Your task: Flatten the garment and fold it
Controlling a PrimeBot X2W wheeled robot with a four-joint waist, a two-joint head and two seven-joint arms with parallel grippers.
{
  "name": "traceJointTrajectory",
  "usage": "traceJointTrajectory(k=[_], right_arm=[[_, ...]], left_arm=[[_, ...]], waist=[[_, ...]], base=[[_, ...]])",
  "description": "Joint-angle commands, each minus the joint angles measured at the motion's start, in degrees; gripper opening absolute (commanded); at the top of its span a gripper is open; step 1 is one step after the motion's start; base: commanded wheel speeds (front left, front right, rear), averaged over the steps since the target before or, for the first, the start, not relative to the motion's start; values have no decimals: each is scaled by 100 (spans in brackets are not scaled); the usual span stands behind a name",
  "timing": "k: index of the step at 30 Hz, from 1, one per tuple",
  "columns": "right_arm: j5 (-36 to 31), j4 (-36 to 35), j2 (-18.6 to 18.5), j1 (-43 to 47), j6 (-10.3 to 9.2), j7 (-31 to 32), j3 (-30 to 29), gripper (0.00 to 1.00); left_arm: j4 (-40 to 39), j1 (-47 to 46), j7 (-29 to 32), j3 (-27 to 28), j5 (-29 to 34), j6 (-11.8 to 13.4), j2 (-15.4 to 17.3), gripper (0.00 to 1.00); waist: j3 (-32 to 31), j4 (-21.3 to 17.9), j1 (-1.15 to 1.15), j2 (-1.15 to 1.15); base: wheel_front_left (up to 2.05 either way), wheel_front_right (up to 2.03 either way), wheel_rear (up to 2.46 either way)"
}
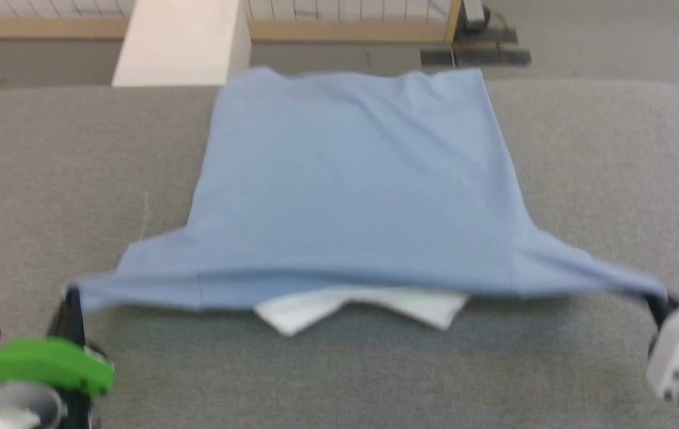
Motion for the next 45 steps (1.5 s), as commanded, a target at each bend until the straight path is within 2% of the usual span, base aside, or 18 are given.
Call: traceJointTrajectory(k=[1,6,10,20,21,22,23,29,36,40,45], right_arm=[[-62,-145,119,275,-10,104,-139,0],[-134,-161,404,1148,-10,362,-557,0],[247,346,421,1535,-10,304,-683,0],[540,2104,424,1372,-10,-781,-13,0],[546,2185,424,1333,-10,-886,11,8],[533,2247,424,1289,-10,-1010,43,44],[524,2271,424,1265,-10,-1081,49,100],[392,1670,424,1215,-10,-1754,-114,100],[-49,897,421,508,-10,-3141,-175,100],[-234,1192,260,-409,-10,-3561,-96,100],[-326,2165,-115,-1869,-10,-3476,-217,100]], left_arm=[[-116,269,76,-7,78,124,7,0],[-305,1042,373,-100,268,505,-25,0],[-307,1368,449,-168,382,652,-43,0],[46,1226,410,-566,468,449,-148,0],[69,1207,399,-587,462,422,-155,0],[90,1186,380,-607,454,384,-161,0],[99,1175,357,-617,452,359,-163,0],[24,1138,191,-708,459,181,-177,0],[-116,973,101,-898,553,93,-219,0],[-204,810,94,-1032,588,52,-271,0],[-302,490,41,-1193,609,-24,-372,0]], waist=[[-368,216,1,37],[-391,278,1,37],[-367,310,1,37],[-294,391,1,37],[-297,402,1,37],[-301,415,1,37],[-305,426,1,37],[-310,564,1,37],[-167,838,1,37],[38,1060,1,37],[533,1505,1,37]], base=[[0,0,0],[0,0,0],[0,0,0],[0,0,0],[0,0,0],[0,0,0],[0,0,0],[0,0,0],[0,0,0],[0,0,0],[0,0,0]])
